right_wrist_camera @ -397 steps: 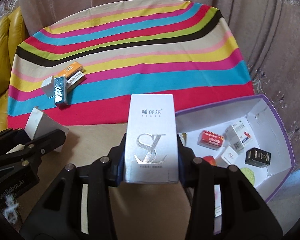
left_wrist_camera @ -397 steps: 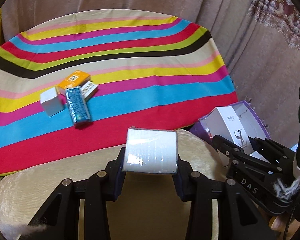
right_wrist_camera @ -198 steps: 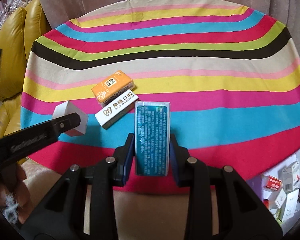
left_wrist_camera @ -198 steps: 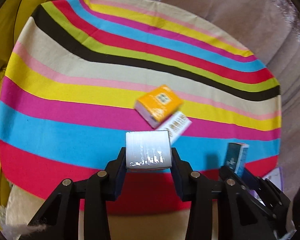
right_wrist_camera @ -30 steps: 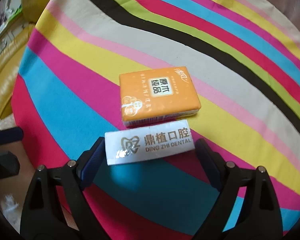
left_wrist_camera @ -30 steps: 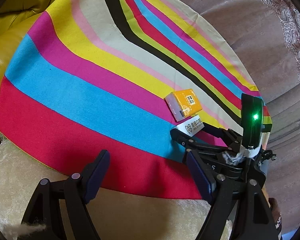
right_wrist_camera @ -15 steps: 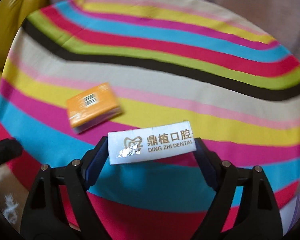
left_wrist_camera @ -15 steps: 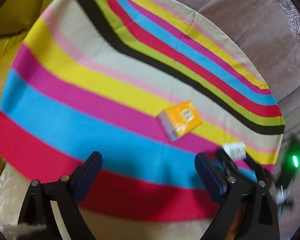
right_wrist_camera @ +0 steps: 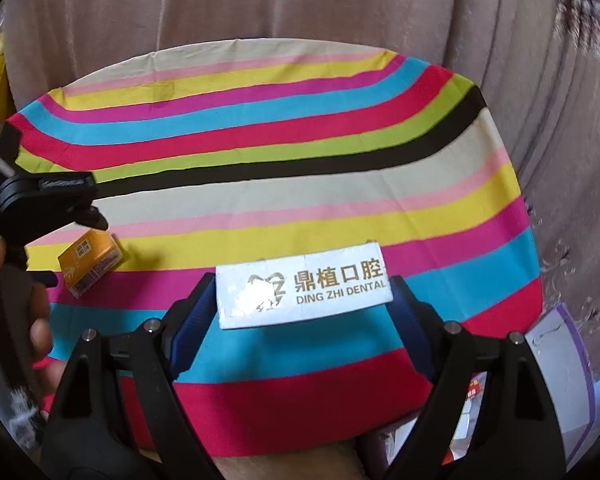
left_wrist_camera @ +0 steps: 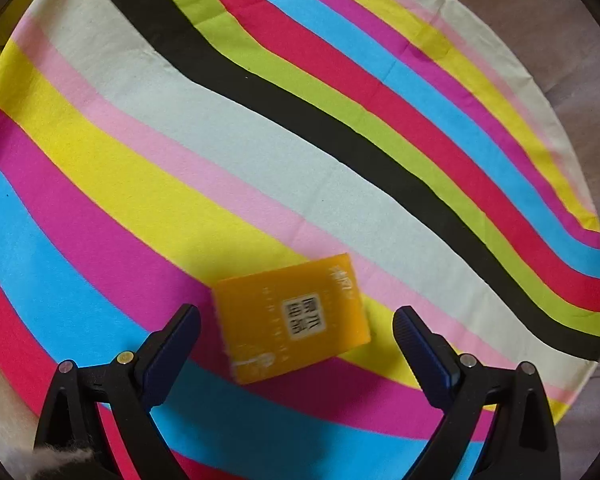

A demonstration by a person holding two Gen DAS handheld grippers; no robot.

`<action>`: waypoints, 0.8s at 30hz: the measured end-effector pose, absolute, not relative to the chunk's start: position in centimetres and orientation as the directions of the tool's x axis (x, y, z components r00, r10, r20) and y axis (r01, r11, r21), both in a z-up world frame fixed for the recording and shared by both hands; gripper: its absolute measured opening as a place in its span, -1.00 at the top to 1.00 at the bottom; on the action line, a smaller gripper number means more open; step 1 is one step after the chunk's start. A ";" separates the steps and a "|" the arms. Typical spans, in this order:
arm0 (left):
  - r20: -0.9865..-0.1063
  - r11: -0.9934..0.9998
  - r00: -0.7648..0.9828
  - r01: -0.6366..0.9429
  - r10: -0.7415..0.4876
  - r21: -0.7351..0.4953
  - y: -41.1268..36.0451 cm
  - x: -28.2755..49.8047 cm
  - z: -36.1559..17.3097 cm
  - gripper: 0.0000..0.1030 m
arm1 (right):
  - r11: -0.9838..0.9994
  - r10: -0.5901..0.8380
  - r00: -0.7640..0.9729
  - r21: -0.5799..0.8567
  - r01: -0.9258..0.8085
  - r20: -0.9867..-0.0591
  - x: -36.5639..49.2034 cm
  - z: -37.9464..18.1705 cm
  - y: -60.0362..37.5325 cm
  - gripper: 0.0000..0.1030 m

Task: Organize objects
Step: 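Grasp the white dental box with the right tool while the left tool grasps the orange tissue pack, then carry both items into the purple-rimmed box and open both tools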

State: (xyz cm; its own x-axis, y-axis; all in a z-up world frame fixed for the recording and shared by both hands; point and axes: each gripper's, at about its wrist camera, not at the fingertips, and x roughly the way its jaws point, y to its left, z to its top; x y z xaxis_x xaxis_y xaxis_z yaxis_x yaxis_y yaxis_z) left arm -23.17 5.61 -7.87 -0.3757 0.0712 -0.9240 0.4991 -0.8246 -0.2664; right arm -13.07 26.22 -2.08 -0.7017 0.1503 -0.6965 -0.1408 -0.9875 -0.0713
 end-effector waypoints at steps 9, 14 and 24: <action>-0.935 -0.897 -0.353 0.420 -0.025 -0.134 8.0 -23.6 -8.6 -0.57 | -0.986 0.148 -0.699 -0.051 -0.157 -0.700 -11.5 -1.7 27.9 -0.66; -0.911 -0.926 -0.410 0.330 0.034 -0.183 8.6 -20.9 -7.0 -0.55 | -0.984 0.154 -0.693 -0.044 -0.173 -0.704 -10.2 -1.5 28.5 -0.66; -0.821 -0.925 -0.479 0.047 0.310 -0.377 11.0 -11.5 -3.2 -0.54 | -0.978 0.181 -0.672 -0.059 -0.200 -0.718 -5.5 -0.5 29.9 -0.66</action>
State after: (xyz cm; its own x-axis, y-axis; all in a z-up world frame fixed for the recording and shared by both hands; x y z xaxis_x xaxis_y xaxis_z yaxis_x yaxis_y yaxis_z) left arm -11.49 10.98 -3.24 -0.4794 0.3100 -0.8210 0.0473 -0.9251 -0.3769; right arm -5.52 29.92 -0.51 -0.6719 0.1809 -0.7182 -0.1997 -0.9780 -0.0595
